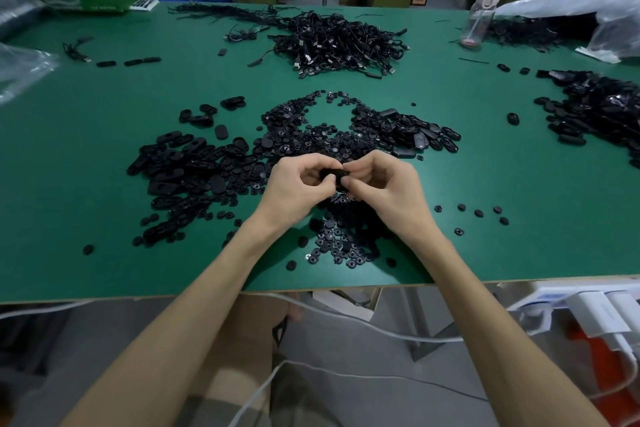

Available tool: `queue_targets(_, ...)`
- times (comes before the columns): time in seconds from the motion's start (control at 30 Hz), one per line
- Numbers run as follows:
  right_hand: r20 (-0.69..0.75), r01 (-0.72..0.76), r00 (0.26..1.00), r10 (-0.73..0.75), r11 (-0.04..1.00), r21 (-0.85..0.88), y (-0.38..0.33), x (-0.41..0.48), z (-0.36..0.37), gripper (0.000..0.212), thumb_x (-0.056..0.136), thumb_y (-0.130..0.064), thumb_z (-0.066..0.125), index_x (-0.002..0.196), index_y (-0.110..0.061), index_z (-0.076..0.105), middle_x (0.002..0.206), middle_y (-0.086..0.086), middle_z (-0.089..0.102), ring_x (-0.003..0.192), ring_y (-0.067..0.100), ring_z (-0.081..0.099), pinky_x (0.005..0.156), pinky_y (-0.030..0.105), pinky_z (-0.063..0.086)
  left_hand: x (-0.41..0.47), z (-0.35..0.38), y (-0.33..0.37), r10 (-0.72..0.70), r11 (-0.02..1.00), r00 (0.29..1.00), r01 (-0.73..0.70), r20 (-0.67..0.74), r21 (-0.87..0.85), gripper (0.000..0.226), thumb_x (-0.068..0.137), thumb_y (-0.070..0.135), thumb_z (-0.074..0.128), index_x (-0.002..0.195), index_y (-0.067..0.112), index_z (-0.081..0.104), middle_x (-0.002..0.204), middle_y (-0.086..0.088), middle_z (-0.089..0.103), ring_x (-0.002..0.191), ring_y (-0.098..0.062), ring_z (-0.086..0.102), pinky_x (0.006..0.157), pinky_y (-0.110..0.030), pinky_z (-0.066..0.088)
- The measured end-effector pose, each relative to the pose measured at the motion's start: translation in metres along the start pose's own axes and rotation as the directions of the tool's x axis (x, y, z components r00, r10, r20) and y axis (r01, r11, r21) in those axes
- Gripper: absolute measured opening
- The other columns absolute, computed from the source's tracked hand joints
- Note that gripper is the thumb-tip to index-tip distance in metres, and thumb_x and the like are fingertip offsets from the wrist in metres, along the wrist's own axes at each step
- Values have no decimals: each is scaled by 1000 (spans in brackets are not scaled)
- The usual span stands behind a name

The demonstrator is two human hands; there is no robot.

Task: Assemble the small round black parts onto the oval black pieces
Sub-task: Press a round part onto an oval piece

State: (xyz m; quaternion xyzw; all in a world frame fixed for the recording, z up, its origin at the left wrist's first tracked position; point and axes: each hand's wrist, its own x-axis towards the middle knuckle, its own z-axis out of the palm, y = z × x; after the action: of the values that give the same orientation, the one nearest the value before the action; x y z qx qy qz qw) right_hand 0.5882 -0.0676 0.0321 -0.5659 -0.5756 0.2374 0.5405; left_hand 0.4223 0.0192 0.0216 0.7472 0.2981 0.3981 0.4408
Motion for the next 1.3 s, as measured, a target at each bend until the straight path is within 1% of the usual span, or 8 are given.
queue_targets(0.2, 45, 13, 999, -15, 999, 41, 1, 3, -3, 16, 90, 1, 75, 102, -9, 73, 78, 8, 73, 70, 22, 70, 75, 40, 60, 0, -1, 0, -2, 1000, 1000, 2, 4, -5, 24, 91, -1, 69, 101, 19, 78, 96, -3, 79, 87, -35, 72, 86, -46, 61)
queue_targets(0.4, 52, -2, 999, 0, 999, 35, 4, 5, -4, 15, 88, 7, 74, 95, -5, 80, 88, 7, 67, 69, 17, 68, 75, 31, 58, 0, -1, 1, 38, 998, 999, -38, 12, 41, 25, 93, -3, 68, 106, 17, 77, 105, -3, 76, 92, -27, 72, 88, -46, 60)
queue_targets(0.57, 64, -4, 998, 1, 999, 36, 2, 4, -3, 15, 89, 8, 72, 98, -2, 80, 89, 12, 65, 69, 19, 68, 77, 32, 59, 0, -1, 1, 36, 996, 999, -36, 8, 79, 21, 92, -3, 68, 108, 8, 77, 105, -6, 74, 93, -31, 71, 88, -49, 59)
queue_targets(0.73, 28, -18, 999, 16, 997, 77, 0, 3, -5, 18, 91, 7, 69, 100, -4, 80, 97, 19, 66, 78, 29, 69, 83, 40, 58, 1, -5, 1, 10, 999, 1000, -10, 5, -51, 22, 90, -4, 73, 109, 6, 78, 91, -5, 79, 81, -15, 75, 78, -26, 59)
queue_targets(0.87, 29, -24, 999, 22, 997, 68, -1, 3, -3, 21, 92, 8, 67, 102, -4, 80, 99, 18, 66, 83, 37, 69, 86, 45, 58, 2, -3, 0, 15, 998, 1000, -14, 10, -63, 21, 91, -4, 73, 108, 8, 77, 92, -9, 78, 79, -15, 74, 76, -25, 58)
queue_targets(0.97, 39, -30, 999, 27, 996, 83, -1, 3, -3, 20, 94, 7, 66, 104, -4, 80, 102, 15, 67, 83, 27, 71, 85, 38, 60, 2, -4, 1, 23, 998, 1000, -23, -3, -63, 20, 92, -4, 72, 108, 7, 77, 92, -7, 77, 78, -13, 73, 74, -23, 57)
queue_targets(1.17, 38, -31, 999, 28, 995, 94, 1, 3, -3, 20, 95, 4, 65, 102, -7, 80, 104, 13, 69, 88, 26, 72, 87, 33, 58, 0, -4, 4, 9, 999, 1000, -9, -2, -48, 19, 92, -3, 72, 108, 6, 77, 90, -9, 78, 80, -17, 74, 74, -27, 60)
queue_targets(1.3, 4, -41, 999, 41, 989, 145, 0, 3, -4, 22, 95, 4, 64, 107, -8, 79, 109, 13, 71, 90, 20, 72, 85, 28, 58, -1, -4, 7, 15, 1000, 1000, -15, -25, 14, 25, 93, 7, 76, 118, 10, 76, 104, -2, 78, 92, -12, 74, 86, -25, 59)
